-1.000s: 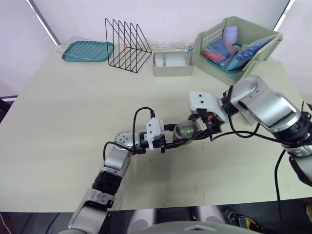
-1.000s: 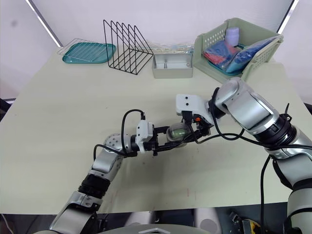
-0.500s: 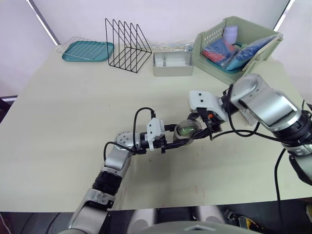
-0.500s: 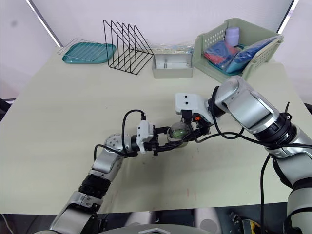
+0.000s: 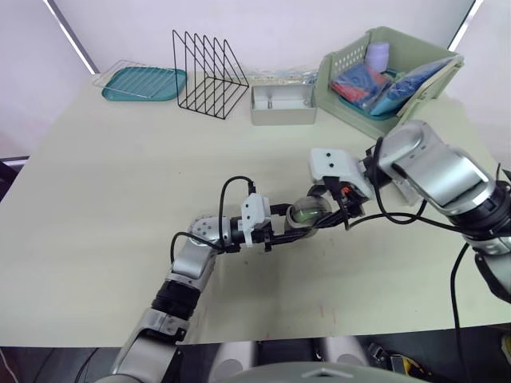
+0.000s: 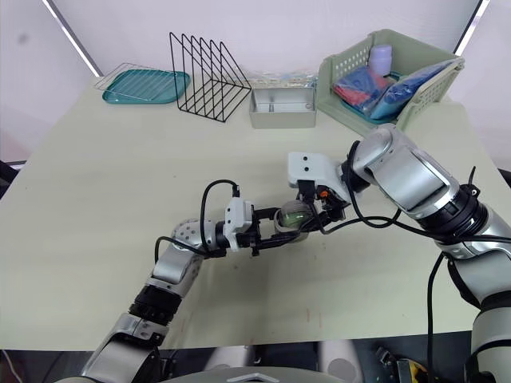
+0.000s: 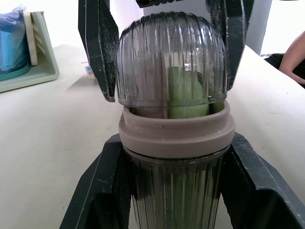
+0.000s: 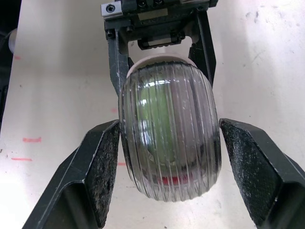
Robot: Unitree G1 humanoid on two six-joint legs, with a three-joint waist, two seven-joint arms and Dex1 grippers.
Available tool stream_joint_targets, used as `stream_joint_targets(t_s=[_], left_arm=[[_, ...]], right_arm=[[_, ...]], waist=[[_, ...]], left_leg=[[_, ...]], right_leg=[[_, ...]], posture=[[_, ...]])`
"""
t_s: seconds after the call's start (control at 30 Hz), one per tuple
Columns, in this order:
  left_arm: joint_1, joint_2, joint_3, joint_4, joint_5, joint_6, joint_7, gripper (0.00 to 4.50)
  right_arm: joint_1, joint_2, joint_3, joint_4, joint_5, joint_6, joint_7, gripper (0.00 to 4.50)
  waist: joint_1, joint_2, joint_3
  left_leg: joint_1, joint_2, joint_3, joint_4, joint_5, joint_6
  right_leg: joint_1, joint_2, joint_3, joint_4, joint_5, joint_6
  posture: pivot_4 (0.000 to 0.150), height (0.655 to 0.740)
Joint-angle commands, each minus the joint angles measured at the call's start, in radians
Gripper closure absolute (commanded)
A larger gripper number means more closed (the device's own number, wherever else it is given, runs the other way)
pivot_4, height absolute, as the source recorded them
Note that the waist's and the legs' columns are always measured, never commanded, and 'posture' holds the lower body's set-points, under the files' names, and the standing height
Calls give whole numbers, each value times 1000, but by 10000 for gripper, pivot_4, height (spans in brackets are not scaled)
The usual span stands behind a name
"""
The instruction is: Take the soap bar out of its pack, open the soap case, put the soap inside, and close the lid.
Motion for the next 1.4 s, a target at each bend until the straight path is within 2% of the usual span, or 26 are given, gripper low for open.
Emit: stream_joint_targets(t_s=[0.03, 0.8, 1.07, 1.1, 1.13, 1.2, 1.27, 1.33, 1.4], left_arm=[[-2, 0, -1, -53, -9, -26, 0, 26008], [-9, 10, 5, -37, -9, -47, 0, 26008], [-14, 14, 7, -29, -8, -50, 0, 26008], [-15, 15, 7, -27, -8, -50, -1, 26008], [-15, 15, 7, -27, -9, -51, -1, 26008], [-16, 16, 6, -25, -9, -51, -2, 26008], [-17, 16, 7, -24, -10, -52, -2, 26008], [-18, 16, 8, -22, -10, -52, -2, 26008], [-19, 17, 9, -20, -10, -53, -2, 26008]], right_arm=[[0, -21, -47, -28, 10, 3, -1, 10479], [105, -148, -74, -42, 4, -21, -2, 10479], [314, -127, -242, 25, 40, -170, -103, 10479], [344, -107, -285, 47, 54, -212, -121, 16026], [364, -93, -315, 65, 62, -246, -131, 17507], [392, -90, -342, 100, 56, -279, -137, 28154], [419, -106, -350, 124, 51, -320, -118, 34052], [433, -109, -364, 138, 63, -339, -102, 43125], [443, -98, -394, 157, 93, -367, -85, 44335]], waist=[[0, 0, 0], [3, 0, 0], [4, -1, 1], [5, -1, 1], [4, -1, 1], [3, 0, 2], [4, 0, 2], [4, 0, 2], [3, 0, 2]], left_leg=[[0, 0, 0, 0, 0, 0], [0, 0, 0, 0, 0, 0], [0, 0, 1, 0, 0, 0], [0, 0, 0, 0, 0, 0], [0, 0, 0, 0, 0, 0], [0, 0, 1, 1, 0, 0], [0, 0, 1, 1, 0, 0], [0, 0, 1, 1, 0, 0], [0, 0, 1, 1, 0, 0]], right_leg=[[0, 0, 0, 0, 0, 0], [0, 0, 0, 0, 0, 0], [0, 0, 0, 0, 0, 0], [1, 0, 0, 0, 0, 0], [1, 0, 0, 0, 0, 0], [1, 0, 1, 0, 0, 0], [1, 0, 1, 0, 0, 0], [1, 0, 0, 0, 0, 0], [1, 0, 1, 0, 0, 0]], posture=[[1500, 7400], [1500, 7400], [1500, 7400], [1500, 7400], [1500, 7400], [1500, 7400], [1500, 7400], [1500, 7400], [1500, 7400]])
